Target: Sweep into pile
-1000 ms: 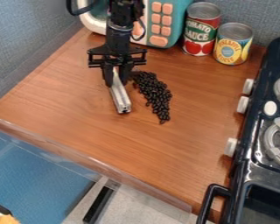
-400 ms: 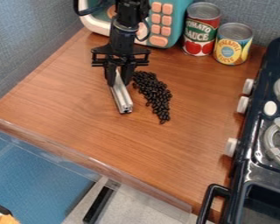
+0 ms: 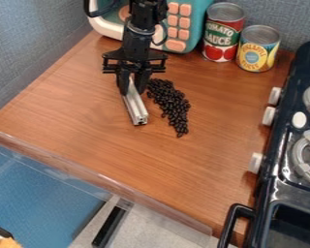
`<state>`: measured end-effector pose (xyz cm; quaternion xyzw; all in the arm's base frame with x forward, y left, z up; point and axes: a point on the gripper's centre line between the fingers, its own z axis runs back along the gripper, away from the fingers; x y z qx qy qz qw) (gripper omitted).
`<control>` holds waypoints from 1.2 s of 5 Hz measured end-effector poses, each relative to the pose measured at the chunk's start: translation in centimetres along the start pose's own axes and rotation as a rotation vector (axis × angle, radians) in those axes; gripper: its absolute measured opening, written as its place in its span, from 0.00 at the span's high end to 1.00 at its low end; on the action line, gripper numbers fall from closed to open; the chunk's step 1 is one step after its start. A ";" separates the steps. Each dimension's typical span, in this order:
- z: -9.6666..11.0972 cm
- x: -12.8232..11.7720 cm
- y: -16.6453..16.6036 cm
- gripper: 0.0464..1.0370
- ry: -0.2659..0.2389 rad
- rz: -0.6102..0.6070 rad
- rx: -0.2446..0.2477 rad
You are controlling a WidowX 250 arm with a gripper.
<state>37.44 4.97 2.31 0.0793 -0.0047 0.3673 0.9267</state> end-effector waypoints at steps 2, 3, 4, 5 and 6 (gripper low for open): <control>0.0 -0.6 -1.1 0.71 -0.003 -0.025 -0.006; 0.0 -0.6 -1.3 0.71 -0.006 -0.030 -0.003; 0.2 -0.8 -1.4 0.71 -0.008 -0.028 -0.011; 2.2 -1.9 -1.3 0.71 -0.015 -0.032 -0.050; 6.7 -0.8 1.2 0.71 -0.093 0.033 -0.076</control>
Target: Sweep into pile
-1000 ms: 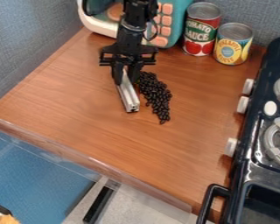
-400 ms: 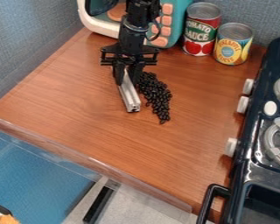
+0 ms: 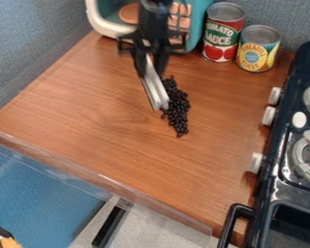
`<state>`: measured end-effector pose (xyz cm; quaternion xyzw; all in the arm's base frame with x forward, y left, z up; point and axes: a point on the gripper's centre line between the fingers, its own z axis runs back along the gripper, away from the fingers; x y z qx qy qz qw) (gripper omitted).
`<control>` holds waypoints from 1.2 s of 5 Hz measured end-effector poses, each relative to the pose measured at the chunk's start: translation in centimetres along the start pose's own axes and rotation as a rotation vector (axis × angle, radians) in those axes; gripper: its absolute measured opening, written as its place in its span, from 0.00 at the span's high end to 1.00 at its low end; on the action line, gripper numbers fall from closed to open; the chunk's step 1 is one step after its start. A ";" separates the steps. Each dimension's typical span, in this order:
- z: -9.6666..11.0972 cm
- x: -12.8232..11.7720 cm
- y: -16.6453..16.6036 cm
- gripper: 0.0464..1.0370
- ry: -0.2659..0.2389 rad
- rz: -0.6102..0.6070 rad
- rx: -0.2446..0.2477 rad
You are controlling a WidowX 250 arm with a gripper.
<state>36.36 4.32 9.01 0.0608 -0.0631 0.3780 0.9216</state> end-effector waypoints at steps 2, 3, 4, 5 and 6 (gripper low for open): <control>0.2 1.6 3.6 0.71 -0.062 0.060 0.089; -3.1 1.6 3.8 0.71 -0.038 0.048 0.158; -6.1 0.7 3.5 0.71 0.020 0.003 0.197; -7.1 0.4 2.8 0.71 0.054 -0.011 0.174; -7.1 1.1 2.8 0.71 0.078 0.000 0.147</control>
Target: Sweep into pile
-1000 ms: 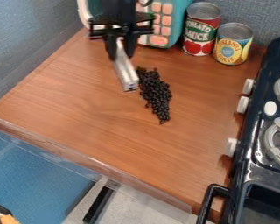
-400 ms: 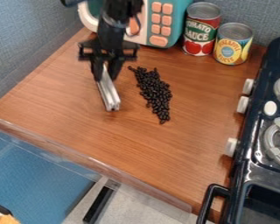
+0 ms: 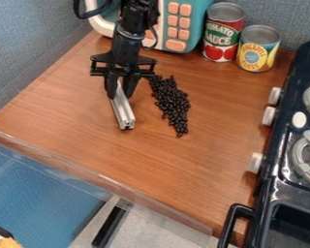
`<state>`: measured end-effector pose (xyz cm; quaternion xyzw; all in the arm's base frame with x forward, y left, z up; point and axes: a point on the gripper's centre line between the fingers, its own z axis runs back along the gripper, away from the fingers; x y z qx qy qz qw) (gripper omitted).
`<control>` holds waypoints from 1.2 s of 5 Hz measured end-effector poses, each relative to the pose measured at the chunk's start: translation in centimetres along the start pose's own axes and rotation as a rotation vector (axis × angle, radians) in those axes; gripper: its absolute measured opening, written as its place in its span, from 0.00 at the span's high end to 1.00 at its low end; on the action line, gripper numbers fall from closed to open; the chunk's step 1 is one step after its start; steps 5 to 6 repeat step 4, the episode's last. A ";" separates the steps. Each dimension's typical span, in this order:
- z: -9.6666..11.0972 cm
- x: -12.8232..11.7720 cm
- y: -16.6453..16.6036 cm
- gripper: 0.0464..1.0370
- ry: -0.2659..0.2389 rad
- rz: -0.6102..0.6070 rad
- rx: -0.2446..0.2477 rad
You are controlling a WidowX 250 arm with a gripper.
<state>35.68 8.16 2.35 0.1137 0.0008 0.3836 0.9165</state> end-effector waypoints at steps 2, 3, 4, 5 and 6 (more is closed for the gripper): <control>0.3 -0.2 0.8 0.34 0.011 -0.005 0.014; 3.9 0.0 1.4 0.06 -0.031 0.000 -0.040; 6.2 -0.5 1.8 0.03 -0.039 -0.016 -0.093; 6.2 -0.5 1.8 0.03 -0.039 -0.016 -0.093; 6.2 -0.5 1.8 0.03 -0.039 -0.016 -0.093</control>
